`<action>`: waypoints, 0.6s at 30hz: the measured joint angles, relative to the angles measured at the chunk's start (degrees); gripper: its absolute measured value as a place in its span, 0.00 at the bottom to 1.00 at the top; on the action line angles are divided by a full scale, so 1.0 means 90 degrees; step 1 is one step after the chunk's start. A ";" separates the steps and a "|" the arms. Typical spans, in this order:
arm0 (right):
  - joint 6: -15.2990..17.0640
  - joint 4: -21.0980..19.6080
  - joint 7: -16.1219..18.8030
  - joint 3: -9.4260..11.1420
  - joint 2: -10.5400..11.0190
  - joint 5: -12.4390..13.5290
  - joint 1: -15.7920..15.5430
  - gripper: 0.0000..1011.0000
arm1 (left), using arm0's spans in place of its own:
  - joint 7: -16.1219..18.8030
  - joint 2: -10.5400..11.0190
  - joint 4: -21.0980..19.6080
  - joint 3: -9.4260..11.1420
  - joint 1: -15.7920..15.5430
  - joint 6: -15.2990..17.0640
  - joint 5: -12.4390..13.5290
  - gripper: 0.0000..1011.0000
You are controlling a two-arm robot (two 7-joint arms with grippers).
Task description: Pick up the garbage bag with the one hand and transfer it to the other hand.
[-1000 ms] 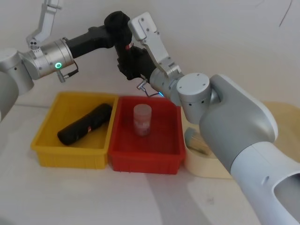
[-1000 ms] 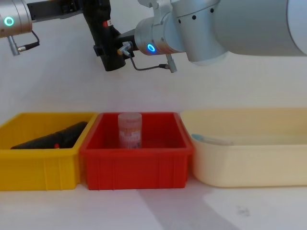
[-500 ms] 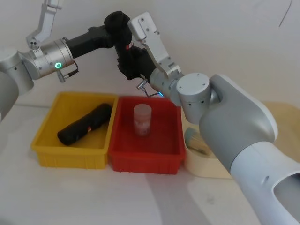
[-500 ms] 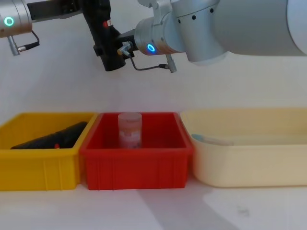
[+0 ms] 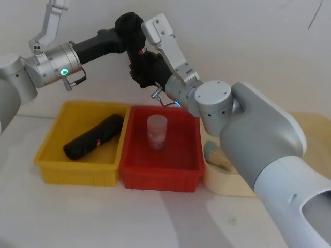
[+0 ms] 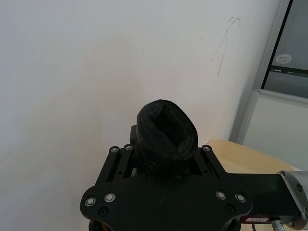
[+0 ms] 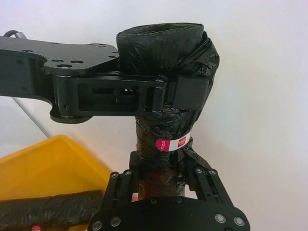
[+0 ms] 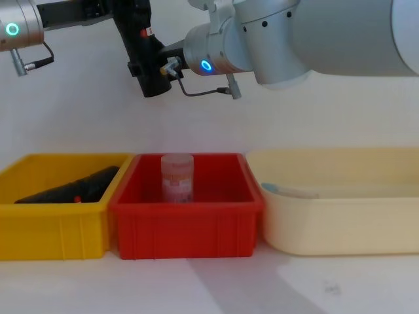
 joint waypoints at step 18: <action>0.0001 0.0000 0.0000 0.0000 0.0000 0.0000 0.0000 0.53 | 0.0000 0.0000 0.0000 0.0000 0.0000 0.0000 0.0000 0.42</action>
